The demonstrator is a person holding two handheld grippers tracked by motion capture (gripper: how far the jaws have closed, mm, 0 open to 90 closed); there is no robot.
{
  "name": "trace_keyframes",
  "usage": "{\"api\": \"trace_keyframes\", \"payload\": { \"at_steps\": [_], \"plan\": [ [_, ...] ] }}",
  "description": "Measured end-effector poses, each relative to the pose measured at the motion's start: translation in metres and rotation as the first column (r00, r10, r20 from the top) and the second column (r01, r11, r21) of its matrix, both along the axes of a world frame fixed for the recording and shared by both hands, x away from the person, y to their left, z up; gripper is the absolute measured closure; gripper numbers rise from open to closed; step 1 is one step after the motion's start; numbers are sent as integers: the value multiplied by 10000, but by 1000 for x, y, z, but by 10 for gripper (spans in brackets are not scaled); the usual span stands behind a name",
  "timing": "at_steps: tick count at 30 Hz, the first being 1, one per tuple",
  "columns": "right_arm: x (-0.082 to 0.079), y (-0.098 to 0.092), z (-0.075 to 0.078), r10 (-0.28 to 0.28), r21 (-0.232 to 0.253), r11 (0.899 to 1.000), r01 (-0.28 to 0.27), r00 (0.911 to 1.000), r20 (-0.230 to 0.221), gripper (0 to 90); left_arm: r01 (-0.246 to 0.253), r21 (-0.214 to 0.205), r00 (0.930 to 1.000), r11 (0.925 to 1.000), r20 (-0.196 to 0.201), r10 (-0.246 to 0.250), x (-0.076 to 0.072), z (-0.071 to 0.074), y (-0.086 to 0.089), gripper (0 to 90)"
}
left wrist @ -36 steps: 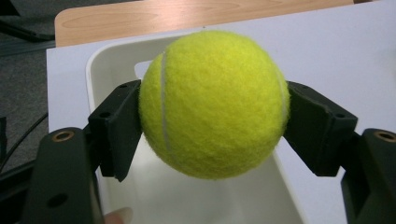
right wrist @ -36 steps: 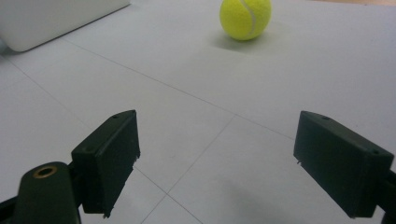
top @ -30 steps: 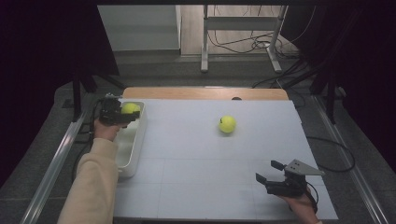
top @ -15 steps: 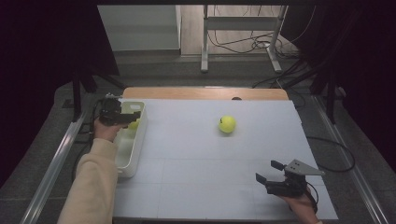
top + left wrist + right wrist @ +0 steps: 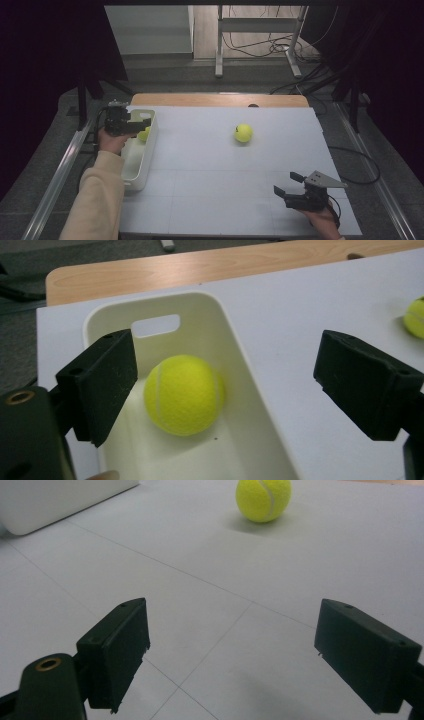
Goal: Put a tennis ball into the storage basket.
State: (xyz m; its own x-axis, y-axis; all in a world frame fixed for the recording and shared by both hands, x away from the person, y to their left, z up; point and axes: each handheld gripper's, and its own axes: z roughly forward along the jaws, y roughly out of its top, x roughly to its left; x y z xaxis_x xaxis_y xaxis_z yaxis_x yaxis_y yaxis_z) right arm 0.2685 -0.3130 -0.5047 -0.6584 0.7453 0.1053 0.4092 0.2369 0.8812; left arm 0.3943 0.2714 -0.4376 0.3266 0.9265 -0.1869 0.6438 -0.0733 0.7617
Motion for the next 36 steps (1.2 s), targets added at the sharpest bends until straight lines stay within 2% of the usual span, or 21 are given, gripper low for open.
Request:
{"api": "trace_keyframes", "payload": {
  "at_steps": [3, 8, 16, 20, 24, 35, 36],
  "plan": [
    [0, 0, 0, 5, 5, 10000, -5, 10000, -20, 149, 63, 73, 9996, 10000, 263, -65, -5, 3, -4, 115],
    [1, -1, 0, -16, -1, 10000, 16, 10000, -32, 149, 325, -47, 9982, 9995, 503, -322, -11, 5, -10, 114],
    [3, -1, -1, -44, 90, 9999, 45, 10000, -89, 149, 988, -340, 9898, 9945, 1060, -947, -24, 11, -21, 122],
    [4, -1, -2, -76, 72, 9999, 77, 9998, -166, 149, 1424, -477, 9784, 9887, 1579, -1333, -31, 16, -27, 128],
    [4, -1, -3, -123, 48, 9999, 124, 9997, -194, 149, 1849, -895, 9673, 9787, 1926, -1651, -37, 22, -32, 134],
    [3, -1, -4, -156, -44, 9999, 155, 9997, -208, 149, 2603, -1000, 9492, 9603, 2088, -2356, -47, 23, -48, 136],
    [3, -2, -4, -162, -70, 9998, 160, 9996, -219, 149, 2717, -1024, 9466, 9569, 2077, -2465, -48, 23, -50, 136]
  ]
}}
